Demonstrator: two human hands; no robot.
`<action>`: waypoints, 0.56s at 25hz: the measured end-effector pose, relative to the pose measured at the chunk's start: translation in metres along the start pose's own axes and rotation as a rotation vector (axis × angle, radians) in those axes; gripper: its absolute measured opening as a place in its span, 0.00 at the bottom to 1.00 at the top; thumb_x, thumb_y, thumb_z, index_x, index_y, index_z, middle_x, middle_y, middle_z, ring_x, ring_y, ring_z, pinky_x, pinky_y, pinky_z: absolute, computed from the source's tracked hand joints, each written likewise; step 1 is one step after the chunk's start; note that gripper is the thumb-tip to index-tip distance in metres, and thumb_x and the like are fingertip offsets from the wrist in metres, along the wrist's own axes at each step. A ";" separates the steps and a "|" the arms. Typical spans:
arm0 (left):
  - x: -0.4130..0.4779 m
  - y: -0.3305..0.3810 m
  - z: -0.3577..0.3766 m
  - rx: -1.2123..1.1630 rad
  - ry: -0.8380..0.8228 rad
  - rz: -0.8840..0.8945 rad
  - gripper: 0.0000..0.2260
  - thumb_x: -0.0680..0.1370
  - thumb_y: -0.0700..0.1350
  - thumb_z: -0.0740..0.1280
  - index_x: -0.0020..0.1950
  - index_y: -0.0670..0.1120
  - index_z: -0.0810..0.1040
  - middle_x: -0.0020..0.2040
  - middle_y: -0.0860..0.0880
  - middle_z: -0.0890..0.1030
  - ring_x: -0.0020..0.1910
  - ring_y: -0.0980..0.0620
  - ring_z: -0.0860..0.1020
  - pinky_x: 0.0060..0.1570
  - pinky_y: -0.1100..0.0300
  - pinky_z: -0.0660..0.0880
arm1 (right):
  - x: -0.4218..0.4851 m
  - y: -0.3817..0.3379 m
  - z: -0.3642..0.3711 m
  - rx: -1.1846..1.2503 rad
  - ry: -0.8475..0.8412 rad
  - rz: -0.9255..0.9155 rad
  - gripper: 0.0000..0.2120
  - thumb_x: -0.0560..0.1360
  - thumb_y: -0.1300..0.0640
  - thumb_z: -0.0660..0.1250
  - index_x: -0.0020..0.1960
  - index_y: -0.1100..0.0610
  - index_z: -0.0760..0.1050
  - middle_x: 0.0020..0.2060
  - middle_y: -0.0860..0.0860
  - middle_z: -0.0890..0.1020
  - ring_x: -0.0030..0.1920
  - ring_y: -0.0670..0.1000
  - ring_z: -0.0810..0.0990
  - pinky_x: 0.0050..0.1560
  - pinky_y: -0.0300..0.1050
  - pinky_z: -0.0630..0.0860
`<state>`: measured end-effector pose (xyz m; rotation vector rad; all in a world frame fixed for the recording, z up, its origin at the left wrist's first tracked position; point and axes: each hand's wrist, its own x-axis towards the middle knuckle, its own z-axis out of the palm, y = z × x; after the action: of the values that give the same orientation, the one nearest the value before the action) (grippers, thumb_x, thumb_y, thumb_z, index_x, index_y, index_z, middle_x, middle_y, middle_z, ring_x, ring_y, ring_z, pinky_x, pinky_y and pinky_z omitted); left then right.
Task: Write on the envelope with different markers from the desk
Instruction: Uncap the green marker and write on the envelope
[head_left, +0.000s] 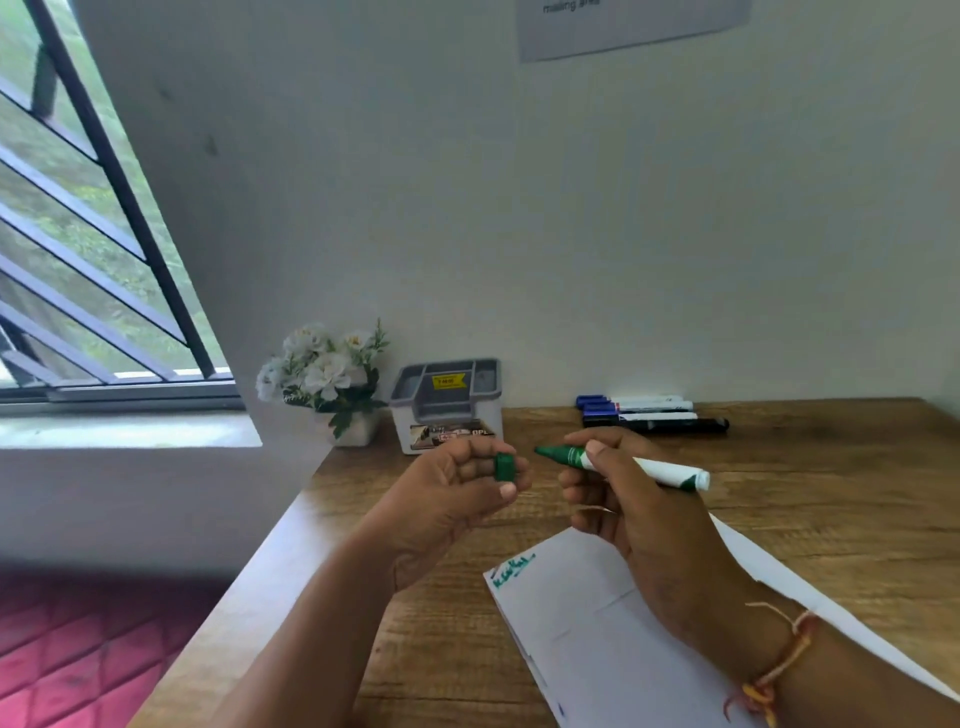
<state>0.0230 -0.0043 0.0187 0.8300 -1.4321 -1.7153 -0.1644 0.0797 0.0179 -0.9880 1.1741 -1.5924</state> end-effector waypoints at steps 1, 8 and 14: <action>-0.001 0.000 0.000 0.010 0.001 0.002 0.18 0.72 0.30 0.71 0.61 0.40 0.80 0.58 0.37 0.83 0.59 0.43 0.82 0.64 0.48 0.76 | -0.001 0.000 0.000 -0.017 -0.012 -0.001 0.10 0.83 0.57 0.63 0.55 0.54 0.83 0.38 0.53 0.87 0.39 0.48 0.85 0.41 0.46 0.81; -0.001 0.002 0.004 -0.039 0.026 0.009 0.18 0.68 0.33 0.73 0.57 0.41 0.84 0.54 0.39 0.84 0.53 0.46 0.82 0.58 0.56 0.79 | 0.000 0.000 0.000 -0.050 -0.030 -0.019 0.11 0.83 0.56 0.62 0.53 0.55 0.84 0.37 0.53 0.87 0.39 0.49 0.84 0.42 0.47 0.82; -0.001 0.008 0.009 -0.331 0.092 -0.065 0.17 0.75 0.40 0.69 0.62 0.38 0.74 0.54 0.34 0.84 0.49 0.43 0.86 0.44 0.56 0.84 | 0.000 0.004 0.000 -0.050 -0.069 -0.027 0.10 0.82 0.55 0.63 0.54 0.53 0.84 0.39 0.55 0.87 0.41 0.50 0.85 0.44 0.48 0.83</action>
<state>0.0176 0.0004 0.0286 0.7677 -1.0326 -1.8717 -0.1635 0.0792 0.0136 -1.0870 1.1628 -1.5437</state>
